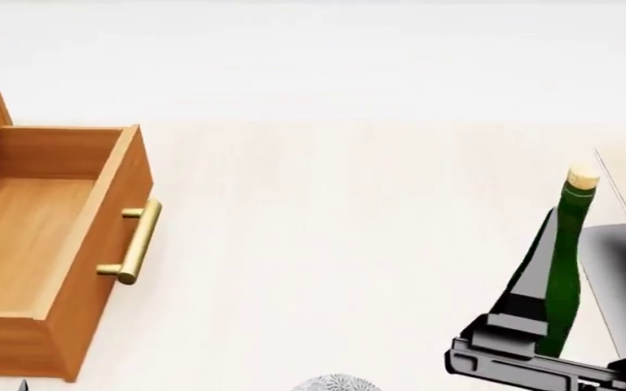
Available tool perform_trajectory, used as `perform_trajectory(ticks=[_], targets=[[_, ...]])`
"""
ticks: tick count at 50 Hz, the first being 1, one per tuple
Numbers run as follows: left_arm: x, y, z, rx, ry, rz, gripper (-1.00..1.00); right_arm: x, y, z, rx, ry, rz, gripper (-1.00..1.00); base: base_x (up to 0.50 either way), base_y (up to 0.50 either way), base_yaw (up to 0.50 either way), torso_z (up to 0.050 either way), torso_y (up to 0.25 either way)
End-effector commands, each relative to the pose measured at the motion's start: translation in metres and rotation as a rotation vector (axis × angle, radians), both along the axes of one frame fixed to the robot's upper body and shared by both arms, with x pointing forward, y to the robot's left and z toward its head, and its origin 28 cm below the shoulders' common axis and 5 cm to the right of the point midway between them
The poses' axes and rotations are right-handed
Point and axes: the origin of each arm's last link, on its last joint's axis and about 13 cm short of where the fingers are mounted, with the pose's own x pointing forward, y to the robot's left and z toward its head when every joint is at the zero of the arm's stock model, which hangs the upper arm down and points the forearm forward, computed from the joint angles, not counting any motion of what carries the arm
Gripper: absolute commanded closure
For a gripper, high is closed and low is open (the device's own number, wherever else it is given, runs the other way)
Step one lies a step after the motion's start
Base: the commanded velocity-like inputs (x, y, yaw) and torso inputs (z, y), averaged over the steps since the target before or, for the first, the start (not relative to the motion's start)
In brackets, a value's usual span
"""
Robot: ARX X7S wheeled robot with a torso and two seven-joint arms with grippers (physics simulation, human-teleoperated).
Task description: Put the bowl in the bottom drawer of the cabinet and close it.
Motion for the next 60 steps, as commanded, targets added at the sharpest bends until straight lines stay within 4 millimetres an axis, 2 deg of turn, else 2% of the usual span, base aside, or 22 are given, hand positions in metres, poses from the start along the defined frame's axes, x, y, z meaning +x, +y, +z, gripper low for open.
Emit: perform_trajectory(ticks=[1,40,46,47,60], targets=[[-0.0041,-0.0013,0.0078,-0.042,-0.044,-0.043,-1.0,0.0004,-0.001,-0.0025,-0.021,0.014,0.026,-1.0,0.0,0.5,0.0,0.0,0.0],[-0.0056,-0.0017,0.0099,-0.042,-0.051,-0.046,-1.0,-0.0003,-0.0009,-0.0022,0.003,0.023,0.03,-1.0,0.0,0.5,0.0,0.0,0.0],[-0.0047,-0.0016,0.0085,-0.032,-0.043,-0.045,-1.0,0.0003,-0.0017,-0.0021,0.026,0.031,0.019,-1.0,0.0,0.07,0.0,0.0,0.0],[-0.0064,-0.0025,0.01,-0.049,-0.065,-0.087,-1.0,0.0001,-0.0018,-0.0015,0.028,0.03,0.018,-1.0,0.0,0.0,0.0,0.0,0.0],[-0.0061,-0.0026,0.0092,-0.046,-0.043,-0.081,-1.0,0.0006,-0.0016,-0.0023,0.033,0.032,0.018,-1.0,0.0,0.0,0.0,0.049,0.0]])
